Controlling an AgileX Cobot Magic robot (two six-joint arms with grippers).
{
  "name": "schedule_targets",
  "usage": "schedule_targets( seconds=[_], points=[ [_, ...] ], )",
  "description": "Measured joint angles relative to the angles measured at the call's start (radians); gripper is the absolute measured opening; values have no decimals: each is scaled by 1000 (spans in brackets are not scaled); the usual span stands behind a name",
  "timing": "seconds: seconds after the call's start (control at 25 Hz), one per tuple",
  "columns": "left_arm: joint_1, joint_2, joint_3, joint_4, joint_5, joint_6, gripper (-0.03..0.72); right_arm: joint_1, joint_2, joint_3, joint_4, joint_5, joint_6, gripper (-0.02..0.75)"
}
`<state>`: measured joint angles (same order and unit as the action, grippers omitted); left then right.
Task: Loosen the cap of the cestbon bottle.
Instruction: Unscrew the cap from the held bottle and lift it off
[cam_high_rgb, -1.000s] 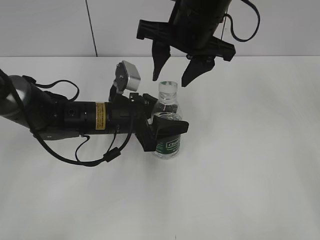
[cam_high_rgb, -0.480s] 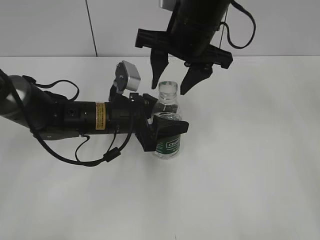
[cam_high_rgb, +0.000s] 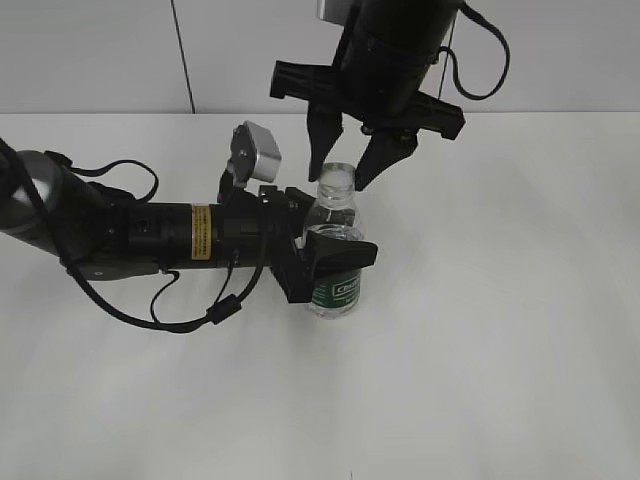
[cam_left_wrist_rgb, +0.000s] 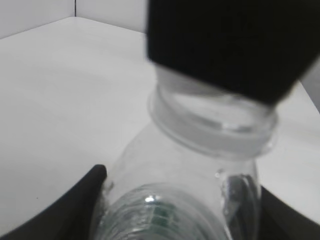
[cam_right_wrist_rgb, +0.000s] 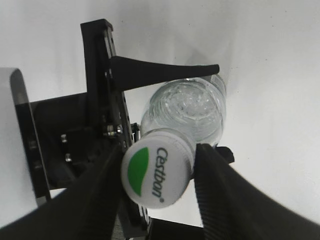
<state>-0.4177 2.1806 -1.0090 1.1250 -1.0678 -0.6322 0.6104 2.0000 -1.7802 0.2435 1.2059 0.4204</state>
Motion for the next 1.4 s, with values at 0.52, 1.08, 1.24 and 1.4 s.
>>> schedule_targets(
  seconds=[0.52,1.08,1.24,1.4],
  points=[
    [0,0,0,2,0,0,434,0,0,-1,3,1,-191,304],
    [0,0,0,7,0,-1,434,0,0,-3,8,5,-686,303],
    [0,0,0,9,0,-1,434,0,0,-3,8,9,-822,303],
    [0,0,0,10,0,-1,433,0,0,-3,8,10,-946,302]
  ],
)
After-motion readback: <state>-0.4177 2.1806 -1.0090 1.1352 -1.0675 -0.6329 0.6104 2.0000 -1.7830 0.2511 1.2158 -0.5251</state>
